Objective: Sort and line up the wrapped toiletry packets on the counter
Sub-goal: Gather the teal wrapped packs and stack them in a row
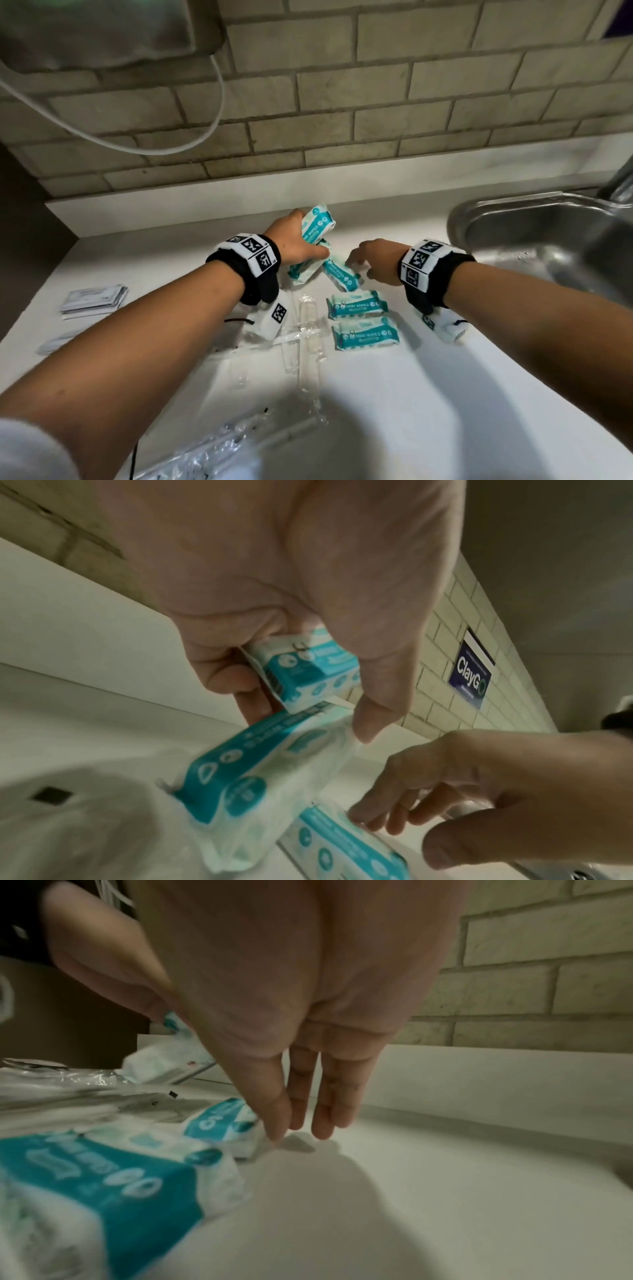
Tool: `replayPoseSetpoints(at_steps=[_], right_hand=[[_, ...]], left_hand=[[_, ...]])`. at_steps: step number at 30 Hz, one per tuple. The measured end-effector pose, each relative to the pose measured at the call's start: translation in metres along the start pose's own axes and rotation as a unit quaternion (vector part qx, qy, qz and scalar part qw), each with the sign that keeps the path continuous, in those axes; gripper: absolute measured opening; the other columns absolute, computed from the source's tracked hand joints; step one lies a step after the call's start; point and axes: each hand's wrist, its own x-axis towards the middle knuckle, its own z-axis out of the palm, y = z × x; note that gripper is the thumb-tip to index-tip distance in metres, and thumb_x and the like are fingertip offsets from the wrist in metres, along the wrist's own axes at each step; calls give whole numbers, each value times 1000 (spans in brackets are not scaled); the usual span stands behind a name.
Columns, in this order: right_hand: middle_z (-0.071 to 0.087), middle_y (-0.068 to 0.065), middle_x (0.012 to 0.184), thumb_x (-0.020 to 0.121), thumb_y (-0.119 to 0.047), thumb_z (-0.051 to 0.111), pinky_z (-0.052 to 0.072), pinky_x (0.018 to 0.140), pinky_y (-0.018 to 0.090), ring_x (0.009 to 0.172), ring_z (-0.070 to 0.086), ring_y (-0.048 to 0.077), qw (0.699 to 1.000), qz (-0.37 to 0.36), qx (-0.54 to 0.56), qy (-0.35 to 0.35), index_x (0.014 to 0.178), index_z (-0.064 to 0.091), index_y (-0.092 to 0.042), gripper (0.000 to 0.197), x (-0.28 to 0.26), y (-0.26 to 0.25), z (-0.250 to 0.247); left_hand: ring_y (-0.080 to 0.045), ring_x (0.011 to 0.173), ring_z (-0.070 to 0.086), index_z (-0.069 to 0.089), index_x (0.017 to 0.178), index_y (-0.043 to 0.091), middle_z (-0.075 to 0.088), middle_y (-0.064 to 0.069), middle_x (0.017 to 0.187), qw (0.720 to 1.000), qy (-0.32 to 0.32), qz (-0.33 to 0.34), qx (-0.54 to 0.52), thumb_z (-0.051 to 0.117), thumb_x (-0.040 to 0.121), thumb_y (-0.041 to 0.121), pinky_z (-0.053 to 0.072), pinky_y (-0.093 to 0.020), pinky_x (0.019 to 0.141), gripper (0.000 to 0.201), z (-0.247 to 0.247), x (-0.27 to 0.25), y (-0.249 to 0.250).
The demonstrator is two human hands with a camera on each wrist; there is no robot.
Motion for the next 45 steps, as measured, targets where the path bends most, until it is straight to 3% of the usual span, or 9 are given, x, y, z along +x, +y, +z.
replayPoseSetpoints(at_steps=[8,13,18,23,28,33,38,42,45], right_hand=[[59,10,128,94,-42,54,46,96,35,117,56,27,996,45,67,20,130,55,-12,47,-4,-8,3],[62,12,123,84,-28,72,47,86,30,106,60,28,997,54,62,-3,125,57,-8,48,19,-12,-2],[63,5,125,88,-2,60,51,94,31,109,63,24,997,-28,78,-2,123,63,-20,39,19,2,-3],[62,1,128,86,-6,61,46,93,27,111,60,21,996,-52,66,-21,127,60,-21,44,-3,1,1],[66,3,115,88,-25,58,54,87,36,101,63,24,999,-47,-1,22,118,64,-20,31,-37,-10,5],[67,-3,117,83,-35,58,53,87,33,104,63,20,996,-29,36,78,115,65,-29,34,-49,-20,8],[56,0,123,82,-44,61,48,87,33,110,55,21,996,-46,52,59,126,56,-28,47,-60,-25,17],[52,2,128,86,-49,60,47,94,37,117,50,22,995,-2,83,59,131,52,-23,52,-49,-22,11],[52,6,135,92,-47,54,44,100,37,122,50,25,995,14,88,43,136,49,-17,54,-28,-19,1]], left_hand=[[-23,79,56,44,102,15,57,-4,92,997,-27,17,64,77,71,42,39,-28,65,53,10,38,34],[-23,79,55,41,101,15,53,-2,87,995,-29,34,90,77,71,41,40,-30,65,54,8,51,45],[-25,80,56,42,106,13,55,-5,92,994,-20,38,103,77,70,41,42,-30,65,57,9,58,41],[-23,84,57,47,111,13,58,-5,96,993,-54,37,95,78,72,42,42,-29,68,59,27,58,40],[-21,87,56,51,112,11,63,-8,106,991,-103,41,71,76,77,44,40,-28,72,54,46,55,47],[-23,85,61,57,108,14,67,-7,105,992,-123,-11,34,54,76,73,43,-29,68,67,44,56,46],[-40,110,56,50,120,-8,54,-32,125,994,-90,-53,-13,25,94,47,33,-33,72,65,30,53,30],[-30,90,53,56,104,3,59,-21,109,997,-62,-47,-14,38,96,24,33,-29,70,28,18,46,20],[-29,94,55,60,106,6,62,-17,114,997,-65,-33,-21,43,88,26,40,-29,74,31,10,43,11]])
